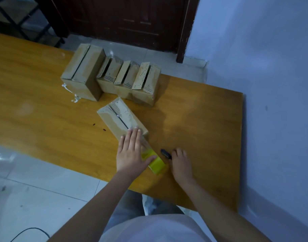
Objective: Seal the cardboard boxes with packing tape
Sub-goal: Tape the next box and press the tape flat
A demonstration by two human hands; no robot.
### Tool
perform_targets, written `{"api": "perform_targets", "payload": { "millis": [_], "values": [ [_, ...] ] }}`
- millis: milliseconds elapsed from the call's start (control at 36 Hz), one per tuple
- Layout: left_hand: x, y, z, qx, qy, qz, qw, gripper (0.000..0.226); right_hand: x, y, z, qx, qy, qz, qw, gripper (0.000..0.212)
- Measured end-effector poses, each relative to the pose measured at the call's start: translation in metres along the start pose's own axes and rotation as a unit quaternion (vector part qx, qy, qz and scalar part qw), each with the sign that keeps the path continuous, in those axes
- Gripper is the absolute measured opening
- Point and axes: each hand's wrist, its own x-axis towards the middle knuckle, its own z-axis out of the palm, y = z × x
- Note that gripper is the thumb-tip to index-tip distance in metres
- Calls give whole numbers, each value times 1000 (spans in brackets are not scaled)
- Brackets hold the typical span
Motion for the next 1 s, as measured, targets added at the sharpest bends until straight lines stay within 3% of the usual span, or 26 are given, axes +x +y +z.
{"api": "perform_targets", "payload": {
  "millis": [111,167,306,444,556,667,778,889,1000],
  "values": [
    [-1,0,0,1,-10,-9,1000,105,5,5,-19,102,17,37,994,12],
    [-1,0,1,0,-13,-15,1000,106,7,4,-36,159,65,-10,985,16],
    [-1,1,0,-14,-14,-17,1000,108,11,-14,-71,45,226,-293,928,13],
    [-1,0,-1,-30,-13,-13,999,107,19,-30,-72,-61,246,-354,900,14],
    [-2,-1,-2,-33,-15,-11,999,106,24,-35,-69,-96,244,-337,904,12],
    [-2,0,-2,-19,-32,-16,999,108,31,-22,-66,-91,241,-240,936,13],
    [-2,-1,-1,-7,-33,-14,999,109,40,-6,-59,-90,105,-84,987,22],
    [-1,-1,-1,-7,-31,-14,999,108,40,0,-40,-60,23,-2,998,31],
    [-1,-1,0,-4,-32,-13,999,108,39,-3,-29,50,70,-9,996,27]
  ]
}}
